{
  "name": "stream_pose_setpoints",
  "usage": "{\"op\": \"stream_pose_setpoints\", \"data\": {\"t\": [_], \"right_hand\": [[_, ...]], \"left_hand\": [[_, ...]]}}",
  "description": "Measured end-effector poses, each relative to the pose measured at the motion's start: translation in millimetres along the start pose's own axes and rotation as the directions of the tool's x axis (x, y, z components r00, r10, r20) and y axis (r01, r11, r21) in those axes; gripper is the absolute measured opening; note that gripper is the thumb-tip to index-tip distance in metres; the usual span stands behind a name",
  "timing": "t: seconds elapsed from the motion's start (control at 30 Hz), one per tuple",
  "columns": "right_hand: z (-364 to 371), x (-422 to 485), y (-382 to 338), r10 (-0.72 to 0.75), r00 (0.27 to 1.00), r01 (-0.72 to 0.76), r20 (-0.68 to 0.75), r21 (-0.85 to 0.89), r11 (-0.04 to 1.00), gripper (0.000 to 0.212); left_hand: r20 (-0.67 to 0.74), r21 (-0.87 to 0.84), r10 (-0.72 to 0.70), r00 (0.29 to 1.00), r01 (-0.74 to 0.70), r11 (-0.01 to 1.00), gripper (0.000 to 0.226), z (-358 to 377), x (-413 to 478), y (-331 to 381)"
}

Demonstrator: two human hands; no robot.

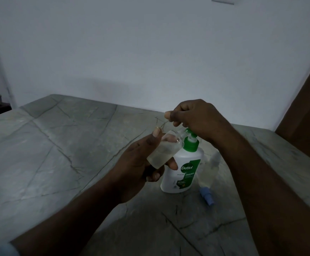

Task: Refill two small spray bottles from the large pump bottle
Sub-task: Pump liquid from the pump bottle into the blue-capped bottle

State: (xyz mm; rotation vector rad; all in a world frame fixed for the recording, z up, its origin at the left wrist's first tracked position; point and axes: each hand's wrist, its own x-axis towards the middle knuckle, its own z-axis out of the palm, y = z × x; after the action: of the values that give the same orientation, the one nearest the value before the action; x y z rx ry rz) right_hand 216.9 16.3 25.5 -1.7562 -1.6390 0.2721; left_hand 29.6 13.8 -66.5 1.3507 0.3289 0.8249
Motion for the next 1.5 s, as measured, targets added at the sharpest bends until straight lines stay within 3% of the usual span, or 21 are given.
{"op": "stream_pose_setpoints", "data": {"t": [0.13,0.3,0.6,0.8,1.1,1.27,1.5], "right_hand": [[5.3,2.4,2.1,0.046,0.992,-0.038,0.114,-0.069,0.997,0.035],[6.6,2.8,4.2,0.046,0.993,-0.038,0.113,-0.068,0.997,0.039],[-2.3,-4.9,-1.3,-0.088,0.985,0.082,-0.148,-0.043,0.996,0.034],[0.2,-2.9,-0.9,0.0,0.998,0.0,-0.057,0.002,1.0,0.034],[6.1,1.8,3.5,0.039,0.994,-0.03,0.101,-0.088,0.996,0.045],[6.9,1.5,4.9,0.023,0.999,-0.019,0.049,-0.091,0.996,0.048],[-3.4,-5.6,-1.8,-0.114,0.975,0.1,-0.188,-0.083,0.991,0.04]], "left_hand": [[-0.016,0.017,-0.027,0.999,0.028,0.999,0.064,-0.1,0.0,-1.1],[-0.013,0.01,-0.046,0.999,0.046,0.999,0.064,-0.6,0.2,-2.6],[0.019,-0.014,-0.006,1.0,0.006,1.0,0.069,0.4,1.7,-0.4],[0.014,-0.003,-0.001,1.0,0.001,1.0,0.071,-0.1,1.9,0.2],[-0.012,-0.001,-0.037,0.999,0.037,0.999,0.07,-3.1,2.3,-3.3],[0.005,0.002,-0.032,0.999,0.032,0.999,0.066,-3.2,1.9,-3.7],[0.026,0.003,-0.007,1.0,0.007,1.0,0.066,-0.6,-0.2,1.1]]}}
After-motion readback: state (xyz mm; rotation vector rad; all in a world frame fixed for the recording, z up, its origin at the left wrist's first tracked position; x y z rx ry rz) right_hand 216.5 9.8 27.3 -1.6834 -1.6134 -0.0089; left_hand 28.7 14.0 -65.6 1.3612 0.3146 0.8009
